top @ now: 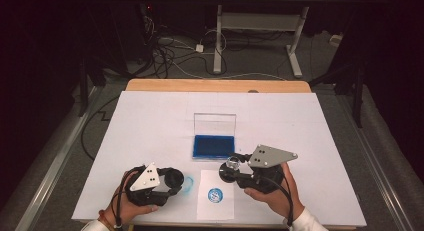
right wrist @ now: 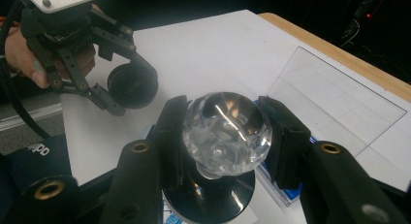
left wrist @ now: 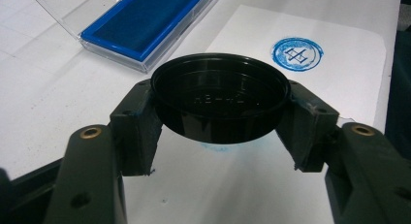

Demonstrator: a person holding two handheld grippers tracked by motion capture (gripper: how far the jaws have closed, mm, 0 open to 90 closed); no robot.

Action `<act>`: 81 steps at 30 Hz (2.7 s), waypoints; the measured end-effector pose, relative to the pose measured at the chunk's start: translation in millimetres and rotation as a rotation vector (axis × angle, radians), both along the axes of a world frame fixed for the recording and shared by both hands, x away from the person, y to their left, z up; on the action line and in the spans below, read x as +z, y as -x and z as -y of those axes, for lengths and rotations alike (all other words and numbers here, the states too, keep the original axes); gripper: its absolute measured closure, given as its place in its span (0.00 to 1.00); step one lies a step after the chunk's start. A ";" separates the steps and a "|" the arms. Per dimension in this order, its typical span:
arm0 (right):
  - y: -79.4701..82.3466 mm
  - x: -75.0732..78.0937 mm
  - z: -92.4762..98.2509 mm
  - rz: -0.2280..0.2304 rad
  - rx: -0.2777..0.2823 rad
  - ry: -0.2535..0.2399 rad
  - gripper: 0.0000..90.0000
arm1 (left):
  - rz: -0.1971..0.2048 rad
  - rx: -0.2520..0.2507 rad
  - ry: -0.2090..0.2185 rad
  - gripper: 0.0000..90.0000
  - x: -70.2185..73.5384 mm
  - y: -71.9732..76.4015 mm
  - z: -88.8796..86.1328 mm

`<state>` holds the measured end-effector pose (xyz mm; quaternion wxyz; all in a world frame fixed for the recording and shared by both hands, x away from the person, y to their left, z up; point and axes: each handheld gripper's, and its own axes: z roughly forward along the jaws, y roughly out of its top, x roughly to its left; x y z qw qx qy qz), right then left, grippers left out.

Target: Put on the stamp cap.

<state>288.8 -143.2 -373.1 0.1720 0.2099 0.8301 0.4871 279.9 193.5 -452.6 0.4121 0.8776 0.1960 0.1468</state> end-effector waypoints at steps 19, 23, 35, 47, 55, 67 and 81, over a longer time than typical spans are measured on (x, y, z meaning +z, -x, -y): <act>-0.8 13.9 -3.2 0.031 -0.004 -0.050 0.63 | 0.011 -0.057 -0.004 0.41 1.5 -3.2 27.9; -1.7 19.6 -5.7 0.046 -0.001 -0.064 0.63 | 0.012 -0.062 0.007 0.41 2.7 -4.7 32.6; -2.1 30.2 -16.4 0.063 0.027 -0.105 0.63 | 0.003 -0.092 0.049 0.41 6.1 -9.1 56.1; -0.3 24.6 -34.3 0.046 0.071 -0.098 0.63 | 0.015 -0.105 0.120 0.41 18.4 -9.3 67.8; 0.1 20.1 -39.0 0.033 0.076 -0.095 0.63 | 0.025 -0.094 0.145 0.41 23.0 -7.5 66.9; 0.3 11.8 -46.5 0.015 0.092 -0.077 0.63 | 0.006 -0.100 0.171 0.41 22.4 -7.1 68.4; -1.1 8.3 -46.3 0.005 0.095 -0.072 0.63 | 0.000 -0.112 0.182 0.41 22.3 -6.9 71.5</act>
